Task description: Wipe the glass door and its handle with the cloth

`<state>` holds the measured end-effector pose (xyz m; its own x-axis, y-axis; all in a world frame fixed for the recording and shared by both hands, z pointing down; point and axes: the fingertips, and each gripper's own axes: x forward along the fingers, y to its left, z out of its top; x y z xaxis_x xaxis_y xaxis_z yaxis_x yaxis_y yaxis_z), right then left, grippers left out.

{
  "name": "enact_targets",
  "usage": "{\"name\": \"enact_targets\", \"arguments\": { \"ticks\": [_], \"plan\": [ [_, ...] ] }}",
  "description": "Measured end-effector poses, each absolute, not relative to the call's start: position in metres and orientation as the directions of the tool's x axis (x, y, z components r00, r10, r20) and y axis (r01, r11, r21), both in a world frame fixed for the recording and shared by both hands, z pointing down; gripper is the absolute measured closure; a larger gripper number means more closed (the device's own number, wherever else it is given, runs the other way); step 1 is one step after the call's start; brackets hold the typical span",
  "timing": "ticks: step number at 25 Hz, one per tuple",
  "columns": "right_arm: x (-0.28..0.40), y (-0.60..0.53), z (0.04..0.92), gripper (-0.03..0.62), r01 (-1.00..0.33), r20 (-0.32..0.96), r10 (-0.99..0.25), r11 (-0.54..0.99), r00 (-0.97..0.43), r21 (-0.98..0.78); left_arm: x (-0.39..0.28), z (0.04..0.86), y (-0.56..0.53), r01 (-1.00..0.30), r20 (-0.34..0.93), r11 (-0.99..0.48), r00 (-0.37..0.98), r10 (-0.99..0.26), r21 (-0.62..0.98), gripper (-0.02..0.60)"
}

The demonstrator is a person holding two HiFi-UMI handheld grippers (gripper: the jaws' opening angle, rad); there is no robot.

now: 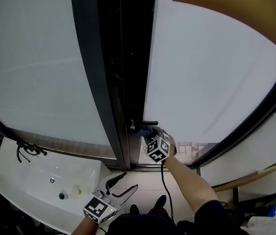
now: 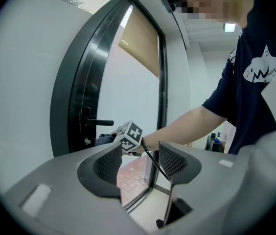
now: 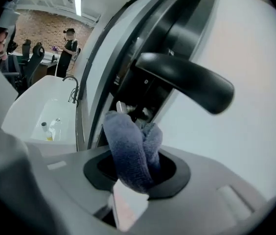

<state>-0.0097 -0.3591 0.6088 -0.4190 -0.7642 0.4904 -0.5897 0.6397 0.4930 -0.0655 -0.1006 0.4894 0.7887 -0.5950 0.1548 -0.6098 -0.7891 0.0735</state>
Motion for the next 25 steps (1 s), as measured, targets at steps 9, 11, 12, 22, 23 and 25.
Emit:
{"name": "enact_targets", "arguments": {
  "ticks": [9, 11, 12, 22, 23, 25],
  "plan": [
    [-0.058, -0.332, 0.553, 0.465, -0.624, 0.353, -0.73, 0.683, -0.585, 0.378, -0.058, 0.484, -0.102, -0.596, 0.148, -0.8, 0.8, -0.582, 0.073, 0.347],
    [-0.078, -0.331, 0.55, 0.465, -0.612, 0.346, -0.716, 0.698, -0.607, 0.371, -0.057, 0.481, -0.102, -0.596, 0.147, -0.8, 0.8, -0.582, 0.074, 0.347],
    [-0.085, -0.331, 0.552, 0.465, -0.605, 0.352, -0.711, 0.703, -0.608, 0.375, -0.058, 0.481, -0.101, -0.598, 0.148, -0.798, 0.798, -0.584, 0.073, 0.347],
    [-0.053, -0.347, 0.587, 0.465, -0.584, 0.444, -0.735, 0.677, -0.513, 0.447, -0.07, 0.49, -0.096, -0.623, 0.165, -0.779, 0.777, -0.607, 0.066, 0.347],
    [-0.043, -0.35, 0.593, 0.465, -0.6, 0.459, -0.741, 0.668, -0.49, 0.44, -0.071, 0.491, -0.095, -0.623, 0.165, -0.78, 0.777, -0.607, 0.065, 0.347],
    [-0.024, -0.352, 0.6, 0.465, -0.633, 0.478, -0.748, 0.654, -0.46, 0.414, -0.07, 0.491, -0.094, -0.62, 0.163, -0.782, 0.779, -0.605, 0.064, 0.347]
  ]
}}
